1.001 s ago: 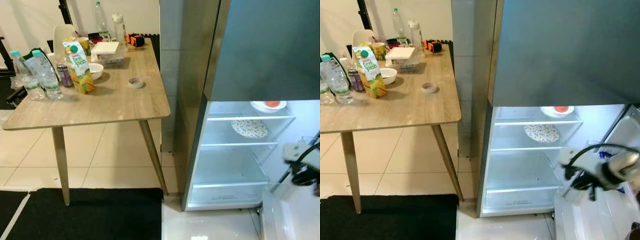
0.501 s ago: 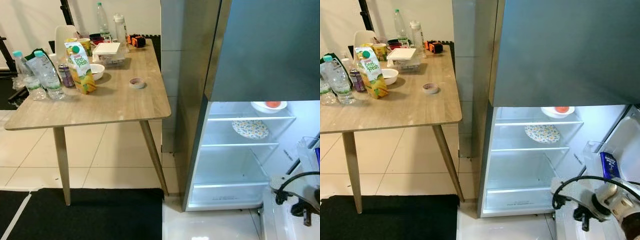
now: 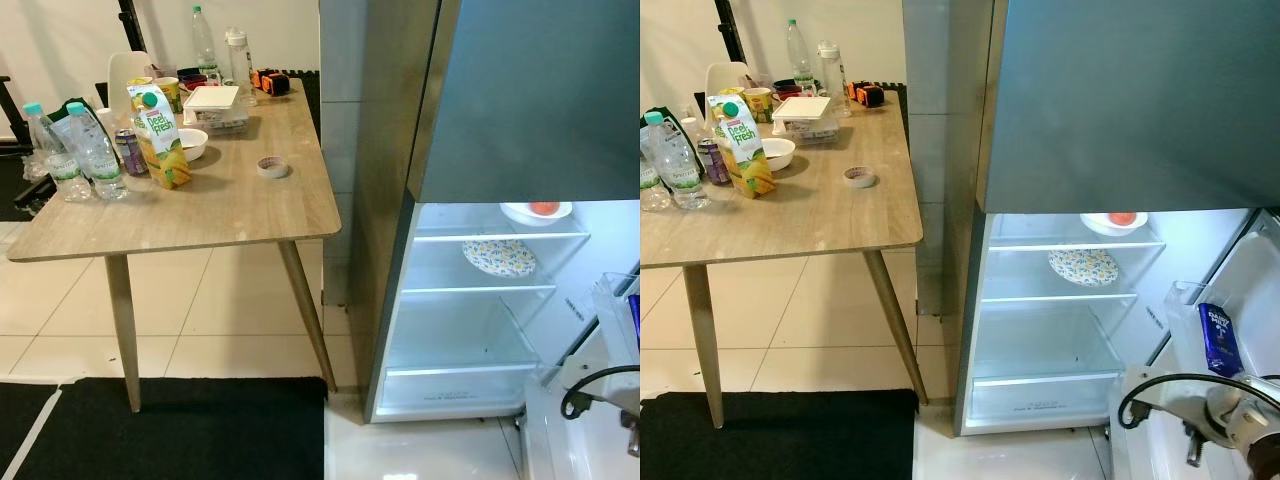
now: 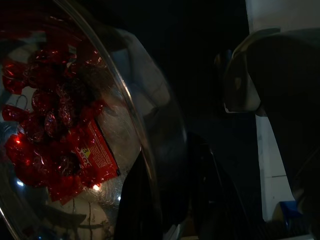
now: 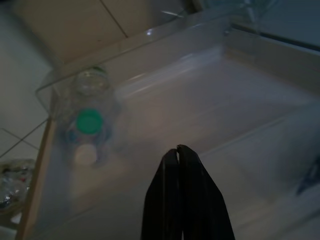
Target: Restocking fridge
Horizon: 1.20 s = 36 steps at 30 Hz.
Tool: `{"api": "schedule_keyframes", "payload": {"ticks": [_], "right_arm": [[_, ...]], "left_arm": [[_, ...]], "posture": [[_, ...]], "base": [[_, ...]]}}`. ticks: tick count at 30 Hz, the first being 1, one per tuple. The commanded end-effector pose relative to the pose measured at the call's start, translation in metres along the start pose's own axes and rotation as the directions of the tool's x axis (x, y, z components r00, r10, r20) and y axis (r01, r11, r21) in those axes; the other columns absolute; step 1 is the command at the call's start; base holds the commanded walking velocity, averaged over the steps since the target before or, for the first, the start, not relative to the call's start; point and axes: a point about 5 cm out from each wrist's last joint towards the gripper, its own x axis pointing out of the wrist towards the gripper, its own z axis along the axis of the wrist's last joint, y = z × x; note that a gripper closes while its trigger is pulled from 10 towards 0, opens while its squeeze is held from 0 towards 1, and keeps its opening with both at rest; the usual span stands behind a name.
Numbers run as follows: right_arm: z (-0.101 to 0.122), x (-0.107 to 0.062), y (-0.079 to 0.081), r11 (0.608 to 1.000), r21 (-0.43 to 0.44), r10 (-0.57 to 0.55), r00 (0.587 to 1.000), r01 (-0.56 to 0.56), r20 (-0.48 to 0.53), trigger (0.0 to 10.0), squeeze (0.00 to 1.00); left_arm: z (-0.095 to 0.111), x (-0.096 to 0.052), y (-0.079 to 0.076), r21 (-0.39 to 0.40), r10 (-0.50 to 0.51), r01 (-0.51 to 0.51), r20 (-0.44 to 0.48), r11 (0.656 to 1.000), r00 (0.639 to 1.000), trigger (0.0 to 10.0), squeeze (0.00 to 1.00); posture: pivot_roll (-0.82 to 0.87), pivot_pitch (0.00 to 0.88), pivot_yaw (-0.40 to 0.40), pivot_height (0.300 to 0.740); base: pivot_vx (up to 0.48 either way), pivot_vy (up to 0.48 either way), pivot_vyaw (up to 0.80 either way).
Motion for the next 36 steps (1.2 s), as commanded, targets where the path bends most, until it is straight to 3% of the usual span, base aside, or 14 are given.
{"api": "schedule_keyframes", "payload": {"ticks": [1, 9, 15, 19, 23, 25, 28, 30, 31, 33, 34, 36], "right_arm": [[-0.007, 0.000, -0.002, 0.999, 0.027, -0.041, 0.999, 0.042, -0.032, 10.0, 0.00], [-0.032, -0.005, -0.013, 0.976, 0.102, -0.181, 0.975, 0.195, -0.129, 10.0, 0.00], [-0.061, -0.019, -0.026, 0.926, 0.134, -0.313, 0.918, 0.352, -0.245, 10.0, 0.00], [-0.062, -0.018, -0.025, 0.923, 0.150, -0.313, 0.919, 0.354, -0.241, 10.0, 0.00], [-0.047, -0.003, -0.010, 0.936, 0.230, -0.238, 0.960, 0.267, -0.145, 10.0, 0.00], [-0.033, 0.010, 0.006, 0.946, 0.273, -0.165, 0.984, 0.175, -0.059, 10.0, 0.00], [-0.024, 0.018, 0.017, 0.950, 0.285, -0.131, 0.991, 0.127, -0.006, 10.0, 0.00], [-0.004, 0.033, 0.038, 0.953, 0.302, -0.079, 0.990, 0.040, 0.118, 10.0, 0.00], [-0.004, 0.033, 0.038, 0.953, 0.302, -0.079, 0.990, 0.040, 0.118, 10.0, 0.00], [0.019, 0.047, 0.065, 0.941, 0.331, -0.020, 0.970, -0.064, 0.244, 10.0, 0.00], [0.019, 0.047, 0.065, 0.941, 0.331, -0.020, 0.970, -0.064, 0.244, 10.0, 0.00], [0.044, 0.064, 0.109, 0.887, 0.425, 0.022, 0.934, -0.183, 0.356, 10.0, 0.00]], "left_arm": [[0.002, 0.000, -0.003, 0.004, -0.006, 0.006, 0.006, 1.000, 1.000, 10.0, 0.00], [0.002, 0.000, -0.001, 0.007, -0.004, 0.004, 0.006, 1.000, 1.000, 10.0, 0.00], [0.001, 0.000, 0.000, 0.007, -0.001, 0.001, 0.004, 1.000, 1.000, 10.0, 0.00], [0.001, 0.000, 0.000, 0.008, -0.002, 0.002, 0.003, 1.000, 1.000, 10.0, 0.00], [0.001, 0.000, 0.000, 0.011, -0.002, 0.002, 0.003, 1.000, 1.000, 10.0, 0.00], [0.001, 0.000, 0.000, 0.013, 0.000, 0.000, 0.002, 1.000, 1.000, 10.0, 0.00], [0.001, 0.000, 0.001, 0.015, 0.002, -0.002, 0.001, 1.000, 1.000, 10.0, 0.00], [0.000, 0.000, 0.003, 0.020, 0.008, -0.008, -0.003, 1.000, 1.000, 10.0, 0.00], [0.000, 0.000, 0.003, 0.020, 0.008, -0.008, -0.003, 1.000, 1.000, 10.0, 0.00], [-0.001, 0.000, 0.005, 0.032, 0.015, -0.015, -0.011, 0.999, 1.000, 10.0, 0.00], [-0.001, 0.000, 0.005, 0.032, 0.015, -0.015, -0.011, 0.999, 1.000, 10.0, 0.00], [-0.005, -0.001, 0.011, 0.064, 0.042, -0.040, -0.036, 0.997, 0.998, 10.0, 0.00]], "posture": [[-0.12, 0.000, -0.034, 0.740], [-0.12, 0.000, -0.034, 0.740], [-0.12, 0.000, -0.031, 0.740], [-0.13, 0.000, -0.030, 0.740], [-0.13, 0.000, -0.030, 0.740], [-0.13, 0.000, -0.030, 0.740], [-0.13, 0.000, -0.030, 0.740], [-0.13, 0.000, -0.030, 0.740], [-0.13, 0.000, -0.030, 0.740], [-0.13, 0.000, -0.030, 0.740], [-0.13, 0.000, -0.030, 0.740], [-0.12, 0.000, -0.018, 0.740]], "base": [[0.000, 0.000, 0.00], [0.000, 0.000, 0.00], [0.000, 0.000, 0.00], [0.000, 0.000, 0.00], [0.000, 0.000, 0.00], [0.000, 0.000, 0.00], [0.000, 0.000, 0.00], [0.000, 0.000, 0.00], [0.000, 0.000, 0.00], [0.000, 0.000, 0.00], [0.000, 0.000, 0.00], [0.000, 0.000, 0.00]]}}
